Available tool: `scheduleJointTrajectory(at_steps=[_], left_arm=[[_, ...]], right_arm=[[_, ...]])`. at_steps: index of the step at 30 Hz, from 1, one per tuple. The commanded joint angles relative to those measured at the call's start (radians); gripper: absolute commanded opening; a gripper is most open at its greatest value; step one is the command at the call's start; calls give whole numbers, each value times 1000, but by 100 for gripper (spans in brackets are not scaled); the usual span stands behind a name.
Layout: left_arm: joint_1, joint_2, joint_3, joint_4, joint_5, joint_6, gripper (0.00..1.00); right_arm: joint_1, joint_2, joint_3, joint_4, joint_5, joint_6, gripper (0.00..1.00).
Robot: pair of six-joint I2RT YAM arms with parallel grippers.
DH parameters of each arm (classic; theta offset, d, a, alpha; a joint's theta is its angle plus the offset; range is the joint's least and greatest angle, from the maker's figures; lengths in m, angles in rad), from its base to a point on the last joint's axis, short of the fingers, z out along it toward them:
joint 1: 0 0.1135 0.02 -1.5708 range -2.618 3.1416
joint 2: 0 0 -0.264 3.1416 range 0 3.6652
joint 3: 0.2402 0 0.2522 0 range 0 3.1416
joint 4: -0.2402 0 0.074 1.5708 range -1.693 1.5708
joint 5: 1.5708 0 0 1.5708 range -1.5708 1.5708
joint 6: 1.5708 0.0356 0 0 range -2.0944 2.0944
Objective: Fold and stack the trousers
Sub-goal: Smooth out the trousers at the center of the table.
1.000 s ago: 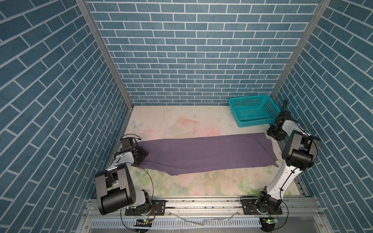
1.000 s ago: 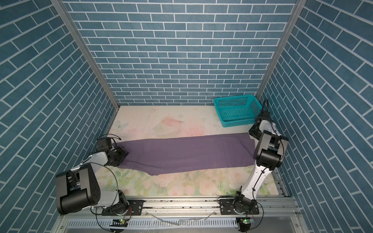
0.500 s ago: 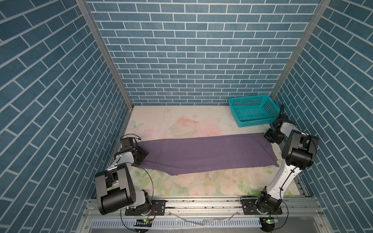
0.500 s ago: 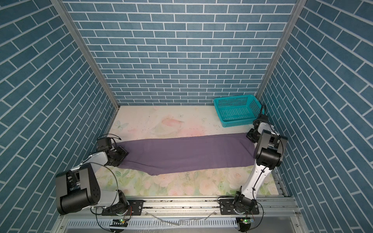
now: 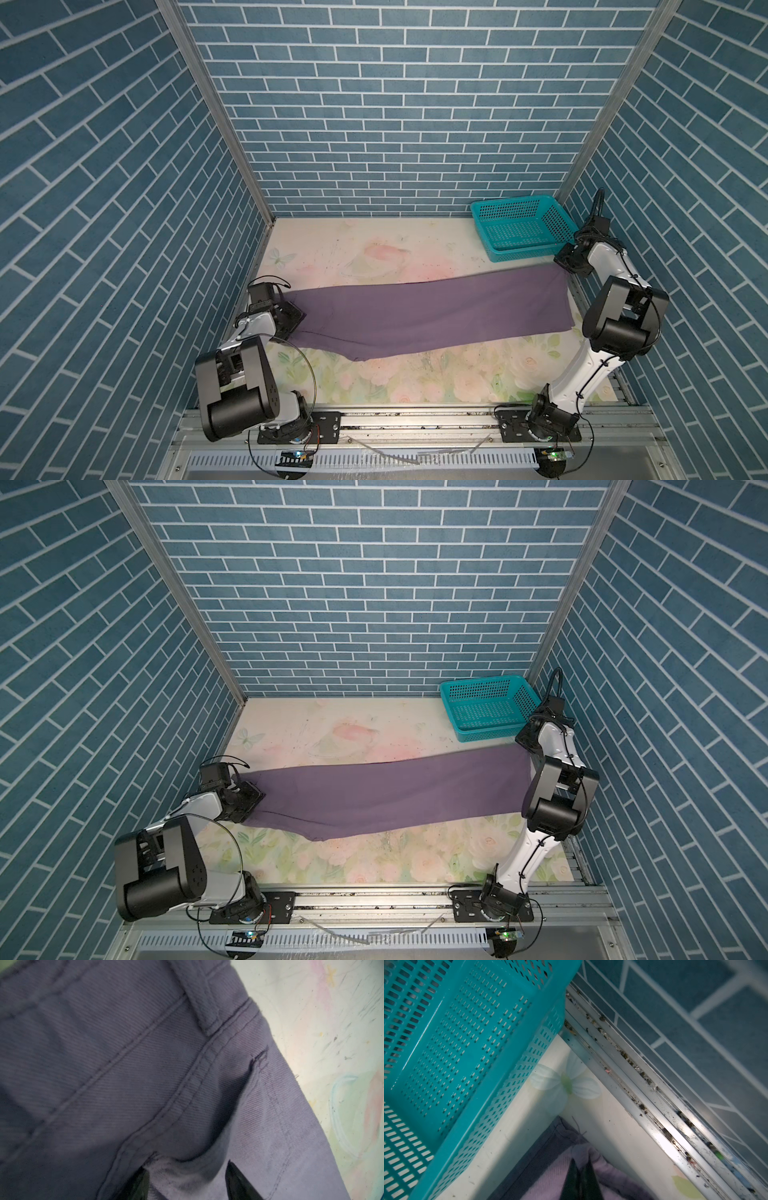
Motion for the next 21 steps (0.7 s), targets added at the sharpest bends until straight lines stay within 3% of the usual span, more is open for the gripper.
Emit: scheduleJointTrajectory(at_steps=[1,4,6,8,13,21], left_arm=[[-2,81,-57,-59,-25,7,60],[-4,84,-56,-63,-34,8,60],[-3,87,-53,-65,-34,8,60],[-4,88,-53,-65,-32,5,60],[-9,65,-65,-57,-28,-2,60],[-19,29,-75,-46,-1,-2,61]], right_arm=[[-9,73,31,79,-17,26,0],[-9,129,46,108,-29,27,4],[-9,158,62,99,-15,28,27],[-9,169,80,70,1,35,38],[-7,41,-41,70,34,62,46],[25,-285,-443,23,34,146,58]])
